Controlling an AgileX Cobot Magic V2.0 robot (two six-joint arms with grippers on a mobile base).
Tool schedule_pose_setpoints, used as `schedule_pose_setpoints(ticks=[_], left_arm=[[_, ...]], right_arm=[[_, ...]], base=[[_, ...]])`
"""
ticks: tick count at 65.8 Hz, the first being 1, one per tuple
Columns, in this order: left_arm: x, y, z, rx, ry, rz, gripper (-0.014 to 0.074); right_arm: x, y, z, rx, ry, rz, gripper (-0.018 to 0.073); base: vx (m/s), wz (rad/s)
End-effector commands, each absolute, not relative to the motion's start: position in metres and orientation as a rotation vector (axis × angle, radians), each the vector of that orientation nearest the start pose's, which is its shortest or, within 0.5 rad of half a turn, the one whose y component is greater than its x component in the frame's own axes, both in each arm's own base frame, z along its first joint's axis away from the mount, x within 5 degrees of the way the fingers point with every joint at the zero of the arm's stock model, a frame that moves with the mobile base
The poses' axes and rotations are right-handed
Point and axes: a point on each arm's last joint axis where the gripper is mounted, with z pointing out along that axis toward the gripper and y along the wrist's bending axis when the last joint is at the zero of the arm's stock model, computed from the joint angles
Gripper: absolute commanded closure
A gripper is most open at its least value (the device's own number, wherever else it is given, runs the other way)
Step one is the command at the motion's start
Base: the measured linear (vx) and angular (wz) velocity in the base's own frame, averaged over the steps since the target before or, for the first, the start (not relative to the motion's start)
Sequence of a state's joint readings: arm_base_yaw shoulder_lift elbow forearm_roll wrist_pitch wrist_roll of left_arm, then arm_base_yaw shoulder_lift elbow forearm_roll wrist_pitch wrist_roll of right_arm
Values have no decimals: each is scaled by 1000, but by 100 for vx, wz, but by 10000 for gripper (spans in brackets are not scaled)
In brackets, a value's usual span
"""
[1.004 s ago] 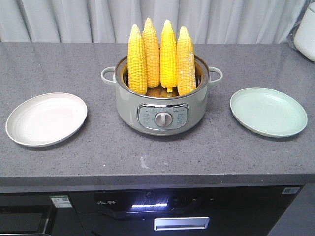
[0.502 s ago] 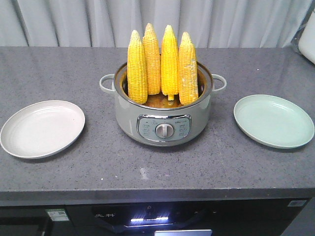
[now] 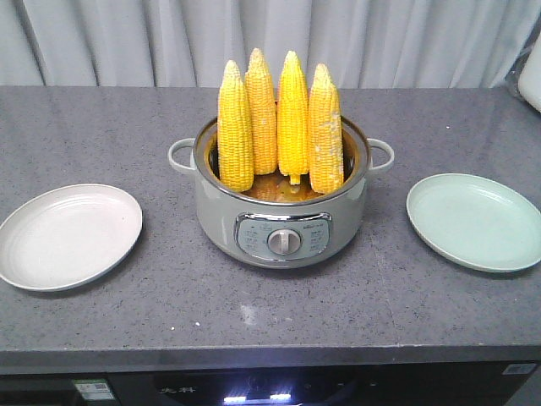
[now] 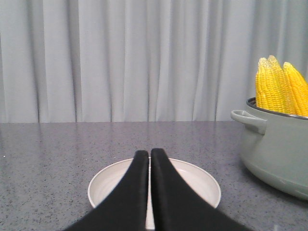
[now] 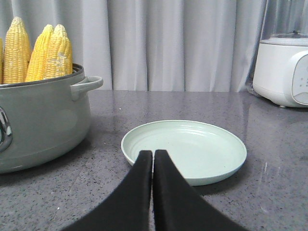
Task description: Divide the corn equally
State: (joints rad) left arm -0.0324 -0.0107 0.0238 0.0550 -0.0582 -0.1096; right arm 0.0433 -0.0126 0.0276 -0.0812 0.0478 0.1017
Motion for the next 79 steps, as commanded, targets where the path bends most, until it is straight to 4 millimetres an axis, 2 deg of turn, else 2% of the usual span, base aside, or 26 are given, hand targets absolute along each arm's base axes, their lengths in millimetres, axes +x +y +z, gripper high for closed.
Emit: schedule_pose_setpoints(ticks=[1,79], left_arm=[[54,-2,213,-15,1366,-87,603],[54,-2,213,-15,1366,-87,603]], right_arm=[[57,3,203,-29,1482,46,559],[57,3,203,-29,1482,46,559]], base=[[5,1],[3,1]])
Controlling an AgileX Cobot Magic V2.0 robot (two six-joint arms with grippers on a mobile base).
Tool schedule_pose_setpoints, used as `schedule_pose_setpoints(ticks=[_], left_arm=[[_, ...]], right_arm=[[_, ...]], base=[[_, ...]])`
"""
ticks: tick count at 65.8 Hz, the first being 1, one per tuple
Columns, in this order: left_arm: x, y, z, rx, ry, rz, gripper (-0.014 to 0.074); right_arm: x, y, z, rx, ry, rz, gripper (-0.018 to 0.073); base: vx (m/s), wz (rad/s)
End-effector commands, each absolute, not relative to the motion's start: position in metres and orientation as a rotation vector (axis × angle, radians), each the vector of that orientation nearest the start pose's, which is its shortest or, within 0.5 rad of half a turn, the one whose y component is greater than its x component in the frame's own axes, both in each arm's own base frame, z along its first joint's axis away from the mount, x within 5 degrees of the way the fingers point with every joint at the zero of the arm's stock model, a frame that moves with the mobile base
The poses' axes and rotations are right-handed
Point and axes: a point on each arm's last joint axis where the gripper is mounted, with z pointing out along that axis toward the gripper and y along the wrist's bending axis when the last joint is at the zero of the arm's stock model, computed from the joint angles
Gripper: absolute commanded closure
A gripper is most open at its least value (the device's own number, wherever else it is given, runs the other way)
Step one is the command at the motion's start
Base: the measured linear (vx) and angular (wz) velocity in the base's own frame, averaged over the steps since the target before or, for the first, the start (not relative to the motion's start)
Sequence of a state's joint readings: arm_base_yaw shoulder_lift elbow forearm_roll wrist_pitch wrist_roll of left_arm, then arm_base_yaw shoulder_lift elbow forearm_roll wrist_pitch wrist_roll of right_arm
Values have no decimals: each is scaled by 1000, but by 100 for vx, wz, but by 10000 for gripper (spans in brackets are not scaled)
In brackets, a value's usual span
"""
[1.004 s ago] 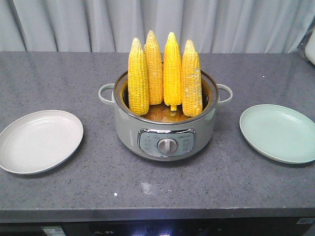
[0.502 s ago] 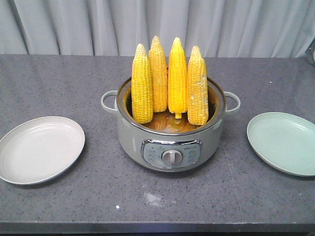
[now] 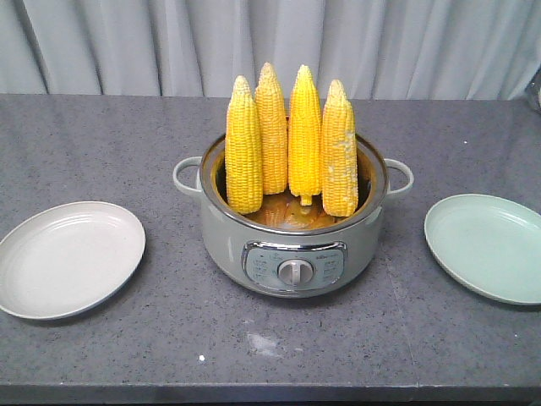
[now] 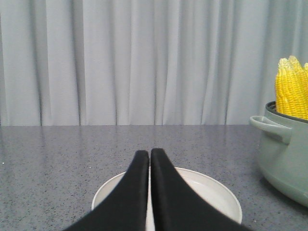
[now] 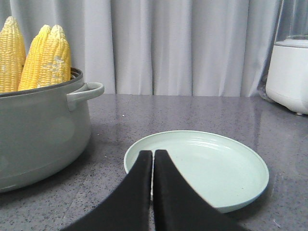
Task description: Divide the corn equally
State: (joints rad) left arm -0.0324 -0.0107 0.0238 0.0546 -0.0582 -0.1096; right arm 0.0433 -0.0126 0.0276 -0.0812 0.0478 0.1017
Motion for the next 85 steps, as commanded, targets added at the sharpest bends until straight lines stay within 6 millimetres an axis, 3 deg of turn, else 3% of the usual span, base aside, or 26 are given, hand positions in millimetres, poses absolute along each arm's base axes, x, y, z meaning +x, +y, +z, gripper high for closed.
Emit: schedule_pose_setpoints(ticks=[1,24,31,42,52,56,69,77,85], left_arm=[[54,-2,213,-15,1366,-87,603],[54,-2,215,-14,1352,-87,603],[52,-3,223,-12,1303,-89,603],[43,-2,270,-17,1232,-94,603],[45,-1,324,-23,1348,-79,603],[50,-1,346,-27,1405,-75,603],[83,-1,384,-45,1694,-60,603],[106,-2,392,-50,1811,-55,603],[126,-2,385,-51,1885,-50,603]], right_arm=[[57,3,203,-29,1482,46,559],[57,3,203,-29,1482,46,559],[55,3,213,-36,1414,42,559],[49,2,255,8,1382,83,559],[50,2,305,-9,1443,52,559],[54,2,323,-24,1483,31,559],[84,2,368,-38,1669,8,559],[109,3,375,-40,1805,4,559],[130,4,362,-42,1942,1,559]], base=[[0,0],[0,0],[0,0],[0,0],[0,0],[0,0],[0,0],[0,0],[0,0]])
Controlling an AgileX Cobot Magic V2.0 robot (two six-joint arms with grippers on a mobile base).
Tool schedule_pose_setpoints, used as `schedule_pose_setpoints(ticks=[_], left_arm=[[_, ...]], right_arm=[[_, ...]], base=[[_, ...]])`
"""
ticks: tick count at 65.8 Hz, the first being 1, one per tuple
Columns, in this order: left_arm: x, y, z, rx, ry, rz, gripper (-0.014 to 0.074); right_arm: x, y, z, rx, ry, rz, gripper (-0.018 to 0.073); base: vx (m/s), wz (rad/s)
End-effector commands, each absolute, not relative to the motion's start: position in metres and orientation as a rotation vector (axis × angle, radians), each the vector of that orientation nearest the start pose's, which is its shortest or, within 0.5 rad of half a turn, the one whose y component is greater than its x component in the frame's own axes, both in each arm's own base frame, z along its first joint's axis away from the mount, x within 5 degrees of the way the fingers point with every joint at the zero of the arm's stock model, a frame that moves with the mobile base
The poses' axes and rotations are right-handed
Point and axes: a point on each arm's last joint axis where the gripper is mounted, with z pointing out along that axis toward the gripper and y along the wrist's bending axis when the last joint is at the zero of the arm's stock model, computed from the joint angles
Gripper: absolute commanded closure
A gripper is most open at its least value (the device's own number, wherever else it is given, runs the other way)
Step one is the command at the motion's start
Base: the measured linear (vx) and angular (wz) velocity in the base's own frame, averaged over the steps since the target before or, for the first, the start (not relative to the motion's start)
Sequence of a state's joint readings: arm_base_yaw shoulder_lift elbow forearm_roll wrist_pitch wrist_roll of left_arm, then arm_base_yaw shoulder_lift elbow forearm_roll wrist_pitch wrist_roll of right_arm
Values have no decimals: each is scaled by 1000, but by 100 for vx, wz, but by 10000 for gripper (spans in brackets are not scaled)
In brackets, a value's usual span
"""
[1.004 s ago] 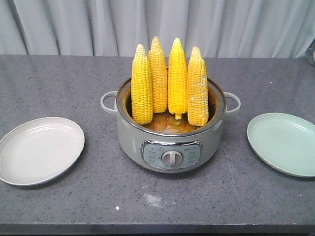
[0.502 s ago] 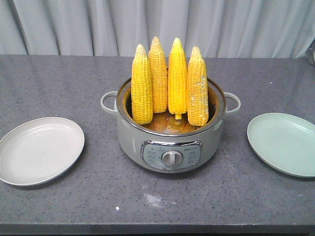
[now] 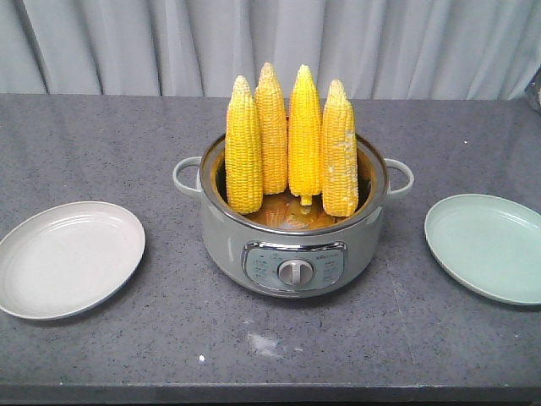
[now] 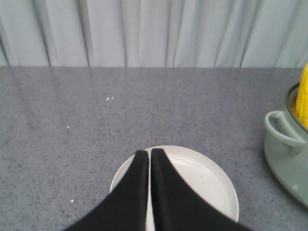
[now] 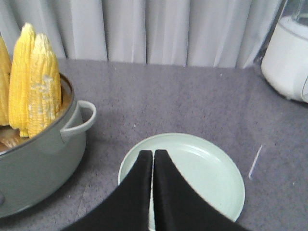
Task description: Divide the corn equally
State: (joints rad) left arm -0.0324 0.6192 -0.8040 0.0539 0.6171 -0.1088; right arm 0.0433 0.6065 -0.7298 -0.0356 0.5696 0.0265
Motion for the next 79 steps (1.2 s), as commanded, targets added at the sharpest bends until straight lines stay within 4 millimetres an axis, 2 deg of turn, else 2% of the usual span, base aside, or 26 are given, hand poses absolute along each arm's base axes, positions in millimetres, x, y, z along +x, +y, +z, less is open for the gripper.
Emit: schedule_pose_setpoints(ticks=[1,8,18,23,27,32,36,45,49,53,60,67,79], left_arm=[[128,-2,384,-51,1895,-49,603],[136,-2,377,-53,1961,-44,603],[143,-3,369,-53,2012,-40,590],[146,-3,366,-54,2036,-39,546],[148,-3,366,-46,2040,-33,472],[150,-3,365,-47,2045,-36,351],[150,-3,364,-48,2054,-36,220],[150,-6,364,-23,2061,-62,-3],[149,-9,365,45,2069,-72,-62],[149,-15,368,112,2078,-126,-87],[151,-28,375,261,2053,-246,-85],[153,-36,377,422,2018,-270,-78],[157,-57,377,549,1969,-380,-71]], right_arm=[[132,4,360,-42,1965,2,559],[144,4,347,-43,2082,-1,559],[156,5,338,-45,2142,-3,556],[160,5,335,-51,2162,-10,529],[162,5,334,-91,2168,-31,481],[162,6,333,-123,2169,-37,383],[162,7,333,-111,2170,-14,261],[162,9,333,-97,2169,27,-10],[162,10,334,-113,2165,36,-112],[163,12,336,-127,2159,52,-172],[169,16,344,-185,2148,84,-166],[179,22,355,-261,2133,123,-148],[207,32,373,-405,2094,154,-114]], base=[[0,0],[0,0],[0,0],[0,0],[0,0],[0,0],[0,0],[0,0],[0,0],[0,0],[0,0],[0,0],[0,0]])
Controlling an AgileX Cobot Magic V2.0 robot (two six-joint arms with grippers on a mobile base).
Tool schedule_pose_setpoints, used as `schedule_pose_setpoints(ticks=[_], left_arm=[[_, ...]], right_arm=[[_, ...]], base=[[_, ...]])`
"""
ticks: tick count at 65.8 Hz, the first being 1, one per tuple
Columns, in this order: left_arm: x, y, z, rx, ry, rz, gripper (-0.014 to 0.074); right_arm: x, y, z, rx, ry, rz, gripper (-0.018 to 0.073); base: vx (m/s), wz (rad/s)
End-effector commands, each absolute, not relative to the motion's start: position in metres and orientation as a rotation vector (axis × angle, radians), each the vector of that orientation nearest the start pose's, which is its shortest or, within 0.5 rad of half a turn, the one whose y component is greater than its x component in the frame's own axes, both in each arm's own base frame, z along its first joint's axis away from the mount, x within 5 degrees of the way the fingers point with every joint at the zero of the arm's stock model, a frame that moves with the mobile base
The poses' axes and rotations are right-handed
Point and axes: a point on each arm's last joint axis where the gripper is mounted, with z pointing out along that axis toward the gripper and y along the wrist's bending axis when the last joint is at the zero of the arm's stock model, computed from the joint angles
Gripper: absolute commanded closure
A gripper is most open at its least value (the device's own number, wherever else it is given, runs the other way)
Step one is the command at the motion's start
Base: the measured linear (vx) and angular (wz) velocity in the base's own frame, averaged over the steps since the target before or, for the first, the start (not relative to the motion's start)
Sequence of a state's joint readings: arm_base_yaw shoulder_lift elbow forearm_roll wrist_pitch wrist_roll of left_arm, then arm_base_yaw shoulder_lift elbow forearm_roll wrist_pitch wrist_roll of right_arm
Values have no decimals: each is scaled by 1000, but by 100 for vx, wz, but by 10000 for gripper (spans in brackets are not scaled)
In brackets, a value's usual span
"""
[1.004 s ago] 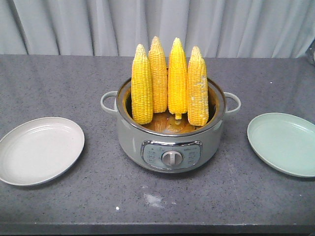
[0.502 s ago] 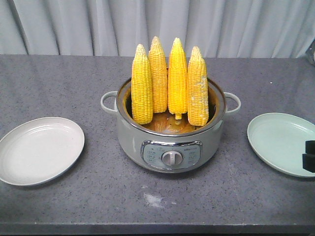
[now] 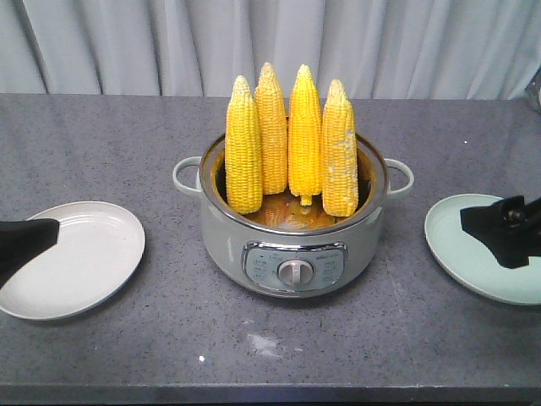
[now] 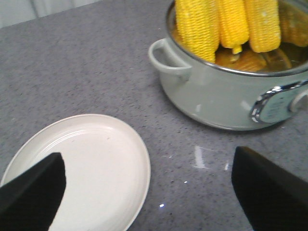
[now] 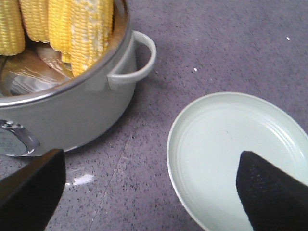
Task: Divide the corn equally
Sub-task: 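Reach the right gripper to the corn cob nearest it and grasp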
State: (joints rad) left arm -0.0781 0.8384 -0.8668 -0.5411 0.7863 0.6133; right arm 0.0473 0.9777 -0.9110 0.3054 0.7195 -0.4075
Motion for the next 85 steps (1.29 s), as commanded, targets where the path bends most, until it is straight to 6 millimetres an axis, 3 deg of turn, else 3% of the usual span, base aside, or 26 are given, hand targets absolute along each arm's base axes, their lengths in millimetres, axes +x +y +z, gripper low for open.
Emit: schedule_pose_setpoints(ticks=[1,16,37,51,68,85], left_arm=[[158,-59,377,558,1969,-387,-71],[165,-81,368,677,1982,-462,-51],[165,-83,366,697,1998,-473,20],[163,-84,364,711,2011,-481,38],[162,-84,363,721,2022,-487,38],[162,-84,363,721,2022,-487,38]], right_arm=[[211,33,373,-413,2098,157,-113],[261,68,388,-559,2060,196,-105],[338,96,387,-576,2128,306,-80],[377,107,382,-573,2138,352,-55],[411,115,369,-572,2143,362,-29],[423,123,357,-602,2133,445,54]], base=[[0,0],[0,0],[0,0],[0,0],[0,0],[0,0]])
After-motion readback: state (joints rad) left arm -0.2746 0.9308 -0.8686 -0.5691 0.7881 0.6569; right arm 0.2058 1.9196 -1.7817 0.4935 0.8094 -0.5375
